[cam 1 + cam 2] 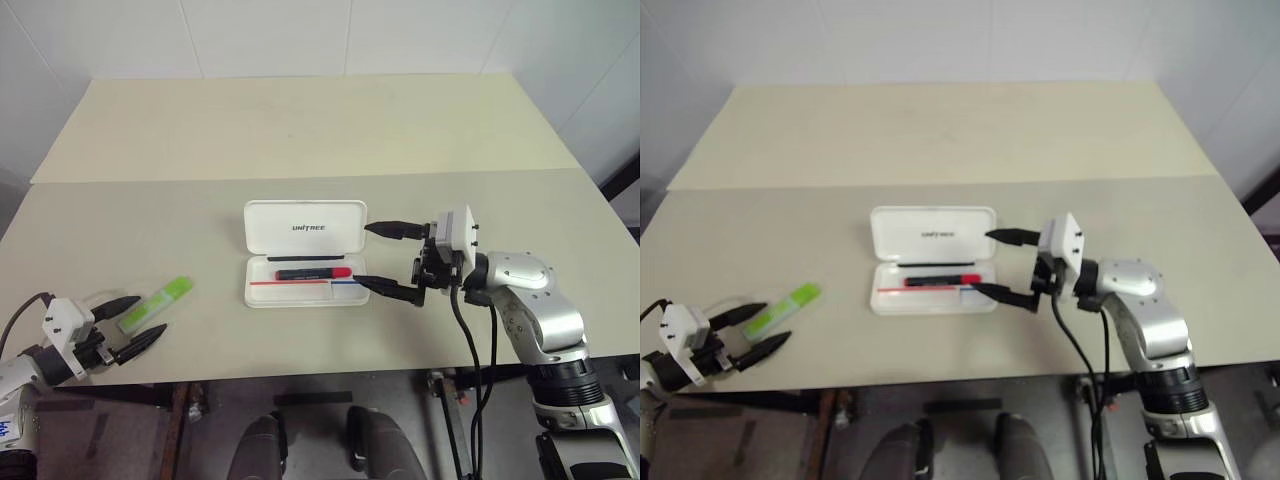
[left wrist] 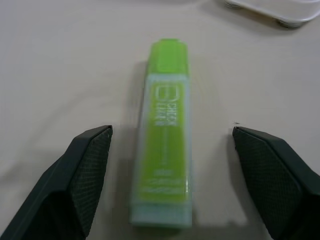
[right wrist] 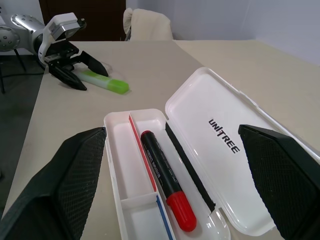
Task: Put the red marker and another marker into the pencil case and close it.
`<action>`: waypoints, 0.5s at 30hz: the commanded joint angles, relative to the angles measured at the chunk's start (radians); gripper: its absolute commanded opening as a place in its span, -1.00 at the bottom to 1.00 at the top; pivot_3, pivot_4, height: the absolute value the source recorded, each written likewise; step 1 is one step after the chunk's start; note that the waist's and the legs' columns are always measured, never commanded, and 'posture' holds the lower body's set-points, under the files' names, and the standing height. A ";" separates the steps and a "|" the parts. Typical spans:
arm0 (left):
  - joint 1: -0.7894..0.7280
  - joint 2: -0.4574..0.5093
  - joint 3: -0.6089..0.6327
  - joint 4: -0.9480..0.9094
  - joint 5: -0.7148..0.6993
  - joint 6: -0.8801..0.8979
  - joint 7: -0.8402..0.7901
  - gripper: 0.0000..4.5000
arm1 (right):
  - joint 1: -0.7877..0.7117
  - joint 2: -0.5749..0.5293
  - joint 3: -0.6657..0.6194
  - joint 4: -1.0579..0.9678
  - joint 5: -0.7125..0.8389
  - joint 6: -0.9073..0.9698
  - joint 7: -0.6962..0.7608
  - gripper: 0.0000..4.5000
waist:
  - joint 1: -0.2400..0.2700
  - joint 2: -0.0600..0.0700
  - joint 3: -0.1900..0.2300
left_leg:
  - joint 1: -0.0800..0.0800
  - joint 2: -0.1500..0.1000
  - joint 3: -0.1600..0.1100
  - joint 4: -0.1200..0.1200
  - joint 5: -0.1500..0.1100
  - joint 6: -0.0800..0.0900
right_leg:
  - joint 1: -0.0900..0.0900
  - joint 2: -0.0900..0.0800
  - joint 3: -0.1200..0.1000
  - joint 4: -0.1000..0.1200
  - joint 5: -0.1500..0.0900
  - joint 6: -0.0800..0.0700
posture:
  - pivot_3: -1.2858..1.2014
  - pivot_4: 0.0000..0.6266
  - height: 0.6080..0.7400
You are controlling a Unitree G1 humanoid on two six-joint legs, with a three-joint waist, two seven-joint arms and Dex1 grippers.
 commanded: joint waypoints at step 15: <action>0.009 -0.019 -0.030 0.006 0.004 0.055 0.011 -0.54 | -0.008 -0.019 -0.029 -0.055 0.017 -0.012 -0.012 1.00 | 0.001 0.000 0.000 | 0.001 0.000 0.003 0.003 0.001 0.001 | 0.000 -0.001 0.000 0.005 0.000 0.000 | 0.03 -0.52 1.00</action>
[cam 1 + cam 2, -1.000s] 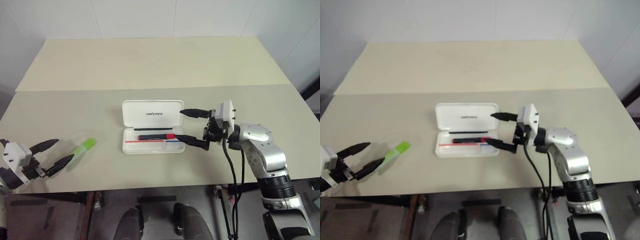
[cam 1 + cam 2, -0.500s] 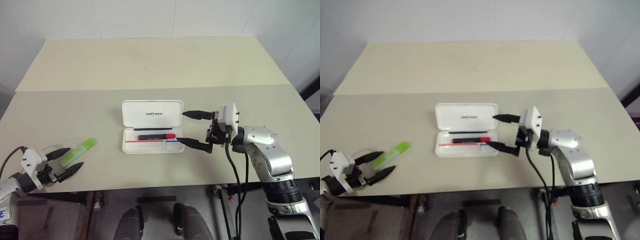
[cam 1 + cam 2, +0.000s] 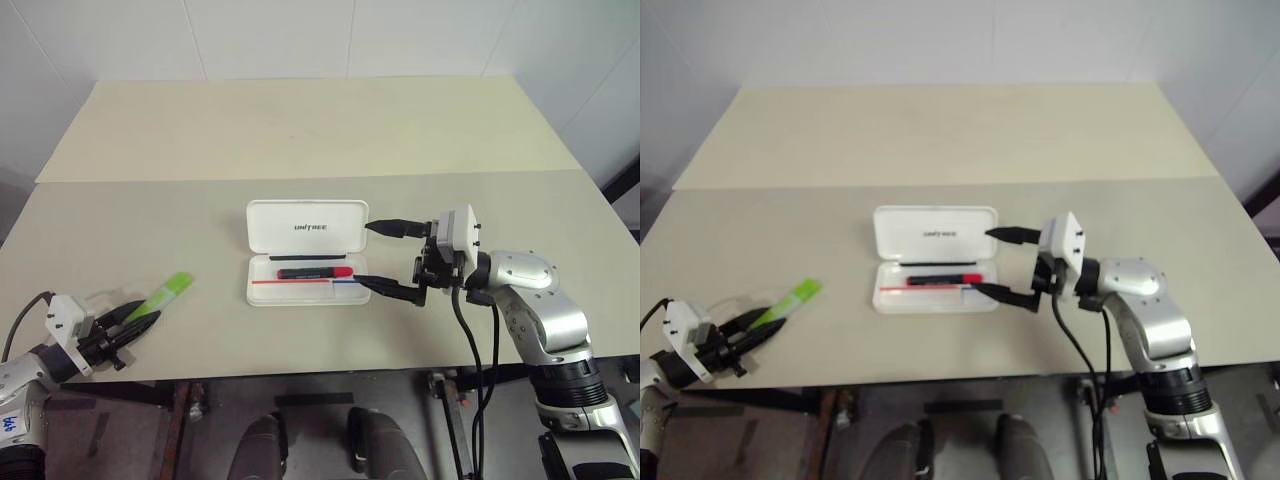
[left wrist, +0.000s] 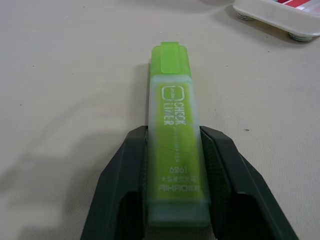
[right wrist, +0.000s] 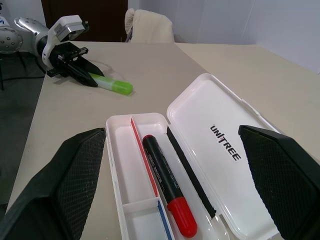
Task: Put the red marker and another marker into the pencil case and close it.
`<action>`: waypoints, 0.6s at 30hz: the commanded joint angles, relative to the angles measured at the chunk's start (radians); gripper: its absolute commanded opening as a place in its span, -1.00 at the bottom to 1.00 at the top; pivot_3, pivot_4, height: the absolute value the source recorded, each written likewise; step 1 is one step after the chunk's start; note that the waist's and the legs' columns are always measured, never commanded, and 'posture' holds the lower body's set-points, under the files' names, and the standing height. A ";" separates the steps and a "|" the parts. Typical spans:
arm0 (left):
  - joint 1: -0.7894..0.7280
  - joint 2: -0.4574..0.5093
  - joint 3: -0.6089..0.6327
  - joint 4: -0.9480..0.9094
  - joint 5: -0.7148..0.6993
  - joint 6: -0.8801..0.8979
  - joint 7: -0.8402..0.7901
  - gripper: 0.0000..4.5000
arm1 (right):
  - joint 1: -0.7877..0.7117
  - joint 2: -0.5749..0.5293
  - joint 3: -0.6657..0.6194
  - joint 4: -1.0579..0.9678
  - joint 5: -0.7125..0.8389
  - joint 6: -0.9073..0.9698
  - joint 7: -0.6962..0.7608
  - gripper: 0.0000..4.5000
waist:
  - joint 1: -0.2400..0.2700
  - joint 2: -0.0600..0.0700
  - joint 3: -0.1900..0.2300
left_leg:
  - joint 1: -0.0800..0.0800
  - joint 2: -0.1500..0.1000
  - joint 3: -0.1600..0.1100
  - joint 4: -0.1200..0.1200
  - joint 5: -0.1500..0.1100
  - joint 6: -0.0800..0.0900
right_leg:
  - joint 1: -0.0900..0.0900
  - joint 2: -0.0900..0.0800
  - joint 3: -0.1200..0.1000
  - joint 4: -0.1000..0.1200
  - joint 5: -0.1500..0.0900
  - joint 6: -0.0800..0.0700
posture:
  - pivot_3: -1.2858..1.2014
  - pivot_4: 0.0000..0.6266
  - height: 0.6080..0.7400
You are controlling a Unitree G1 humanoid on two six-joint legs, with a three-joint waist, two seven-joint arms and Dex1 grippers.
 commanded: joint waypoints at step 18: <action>-0.107 -0.033 -0.081 -0.269 -0.082 0.150 -0.002 -0.54 | 0.009 -0.036 -0.062 -0.029 0.060 -0.034 0.044 1.00 | 0.004 -0.002 -0.002 | -0.001 0.000 0.000 0.004 0.000 0.000 | 0.001 0.000 -0.001 0.002 0.000 0.001 | 0.03 -0.52 1.00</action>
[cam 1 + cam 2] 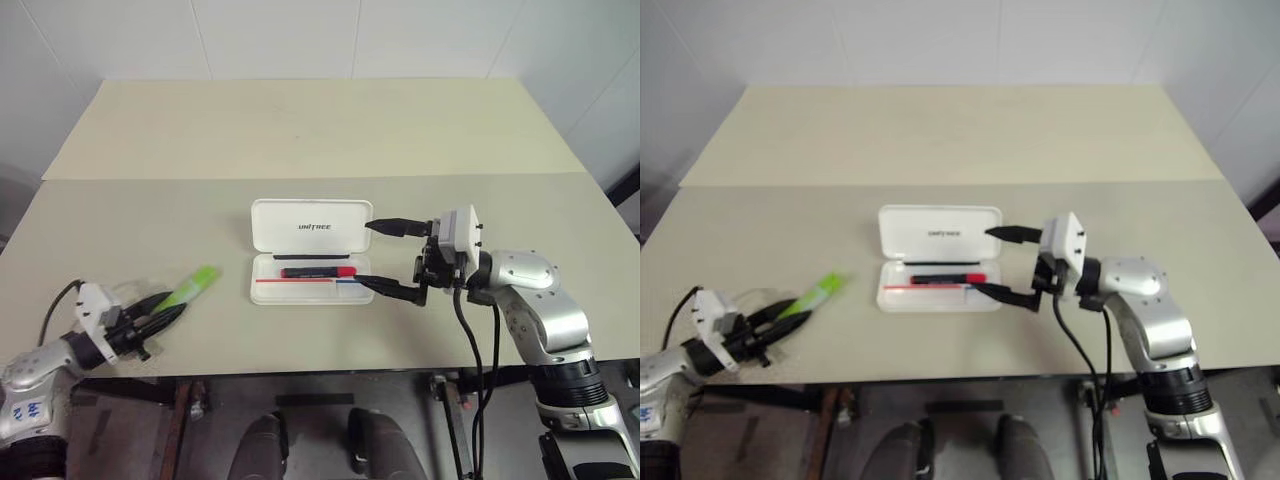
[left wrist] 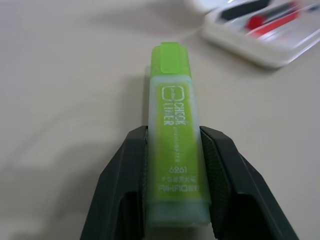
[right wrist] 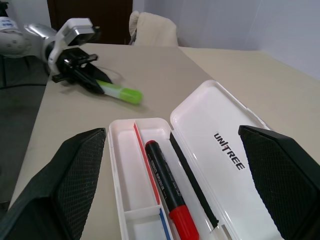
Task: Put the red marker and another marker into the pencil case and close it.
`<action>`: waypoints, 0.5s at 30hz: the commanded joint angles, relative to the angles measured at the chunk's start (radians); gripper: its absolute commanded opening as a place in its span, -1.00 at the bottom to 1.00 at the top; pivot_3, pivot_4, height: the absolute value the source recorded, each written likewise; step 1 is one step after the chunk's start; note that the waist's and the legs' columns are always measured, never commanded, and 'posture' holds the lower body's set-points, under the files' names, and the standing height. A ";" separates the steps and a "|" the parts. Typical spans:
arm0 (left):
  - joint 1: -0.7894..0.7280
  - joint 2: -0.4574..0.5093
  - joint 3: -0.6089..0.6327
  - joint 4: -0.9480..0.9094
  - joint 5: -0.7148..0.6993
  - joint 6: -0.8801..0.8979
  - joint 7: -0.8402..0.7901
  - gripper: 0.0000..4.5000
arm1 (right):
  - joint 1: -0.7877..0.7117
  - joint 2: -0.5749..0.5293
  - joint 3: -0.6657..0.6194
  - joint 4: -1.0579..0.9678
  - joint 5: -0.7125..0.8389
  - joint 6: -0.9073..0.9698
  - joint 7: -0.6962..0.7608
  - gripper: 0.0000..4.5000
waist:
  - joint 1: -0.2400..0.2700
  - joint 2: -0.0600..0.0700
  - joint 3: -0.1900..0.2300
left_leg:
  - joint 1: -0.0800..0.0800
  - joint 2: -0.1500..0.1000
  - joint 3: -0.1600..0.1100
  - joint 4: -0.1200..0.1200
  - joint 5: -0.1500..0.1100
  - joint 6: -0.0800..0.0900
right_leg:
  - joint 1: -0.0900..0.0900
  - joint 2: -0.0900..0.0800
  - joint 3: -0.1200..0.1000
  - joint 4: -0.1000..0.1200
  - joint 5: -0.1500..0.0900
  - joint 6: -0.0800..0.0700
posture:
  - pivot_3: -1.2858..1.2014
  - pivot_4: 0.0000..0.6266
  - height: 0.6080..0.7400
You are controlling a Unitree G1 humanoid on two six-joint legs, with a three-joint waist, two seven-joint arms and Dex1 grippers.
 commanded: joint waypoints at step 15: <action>-0.345 0.016 -0.228 -0.169 -0.024 0.229 -0.116 -0.54 | 0.126 -0.155 -0.129 -0.133 0.117 -0.001 0.095 1.00 | -0.003 0.000 0.000 | 0.001 -0.002 0.001 0.009 0.000 0.002 | 0.004 0.009 0.000 0.002 0.001 0.000 | 0.03 -0.52 1.00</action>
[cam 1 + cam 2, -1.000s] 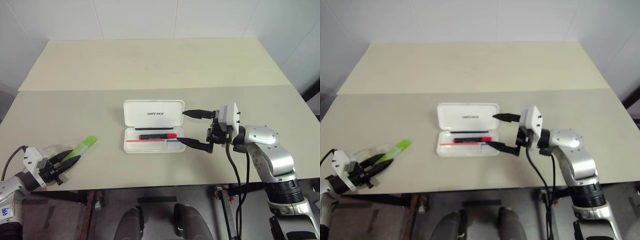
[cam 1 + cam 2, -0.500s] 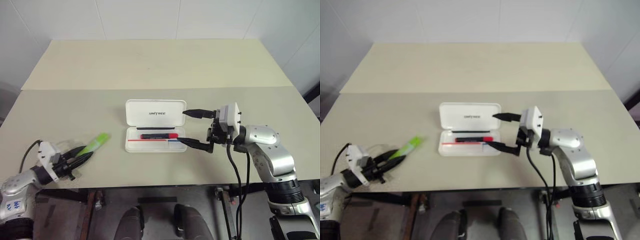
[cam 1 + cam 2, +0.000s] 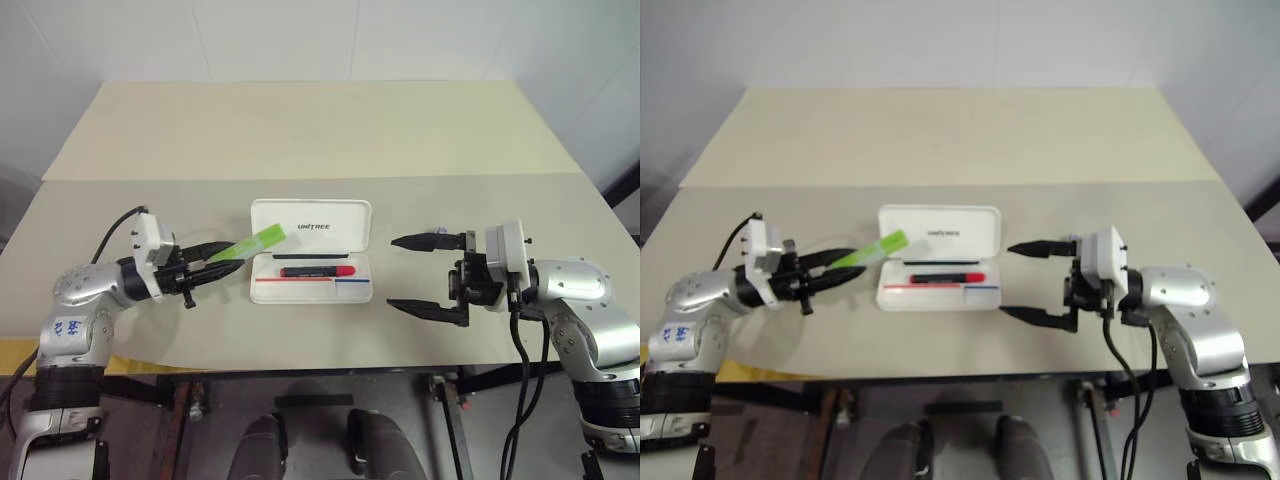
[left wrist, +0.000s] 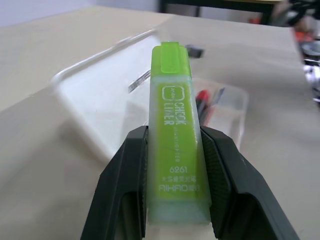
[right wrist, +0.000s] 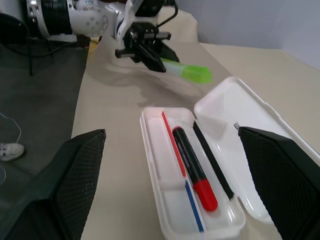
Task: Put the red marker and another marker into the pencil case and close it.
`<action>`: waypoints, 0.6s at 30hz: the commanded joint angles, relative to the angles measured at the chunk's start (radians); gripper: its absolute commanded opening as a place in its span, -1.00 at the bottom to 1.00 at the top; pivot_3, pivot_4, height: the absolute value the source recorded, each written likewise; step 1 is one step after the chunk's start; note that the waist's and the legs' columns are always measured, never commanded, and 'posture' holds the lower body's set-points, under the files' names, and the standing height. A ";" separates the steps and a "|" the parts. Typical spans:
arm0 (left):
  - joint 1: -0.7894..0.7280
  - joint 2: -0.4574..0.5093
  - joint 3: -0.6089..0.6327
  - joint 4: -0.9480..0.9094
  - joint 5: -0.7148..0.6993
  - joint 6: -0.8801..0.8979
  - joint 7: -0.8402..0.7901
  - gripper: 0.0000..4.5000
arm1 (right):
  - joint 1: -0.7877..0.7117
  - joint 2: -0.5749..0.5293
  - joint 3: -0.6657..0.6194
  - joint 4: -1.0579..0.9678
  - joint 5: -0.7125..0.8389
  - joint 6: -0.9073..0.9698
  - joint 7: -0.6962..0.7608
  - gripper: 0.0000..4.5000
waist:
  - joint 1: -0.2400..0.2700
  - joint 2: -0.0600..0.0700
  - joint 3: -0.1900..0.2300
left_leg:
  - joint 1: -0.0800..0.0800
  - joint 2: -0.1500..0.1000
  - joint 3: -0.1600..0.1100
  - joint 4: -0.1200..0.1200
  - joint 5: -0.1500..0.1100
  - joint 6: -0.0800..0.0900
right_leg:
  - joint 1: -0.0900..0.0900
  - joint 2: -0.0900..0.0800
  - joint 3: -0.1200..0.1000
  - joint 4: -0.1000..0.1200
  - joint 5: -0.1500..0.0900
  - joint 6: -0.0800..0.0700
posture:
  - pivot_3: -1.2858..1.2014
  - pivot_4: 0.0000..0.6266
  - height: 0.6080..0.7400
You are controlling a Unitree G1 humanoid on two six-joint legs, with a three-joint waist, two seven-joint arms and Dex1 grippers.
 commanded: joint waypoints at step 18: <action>-0.094 0.018 -0.181 -0.064 0.081 0.081 -0.092 -0.54 | 0.120 0.013 -0.029 -0.175 0.004 -0.008 -0.179 1.00 | 0.005 0.000 0.000 | 0.000 0.001 -0.001 0.000 0.000 0.000 | 0.000 0.003 0.001 0.000 0.000 -0.001 | 0.03 -0.52 1.00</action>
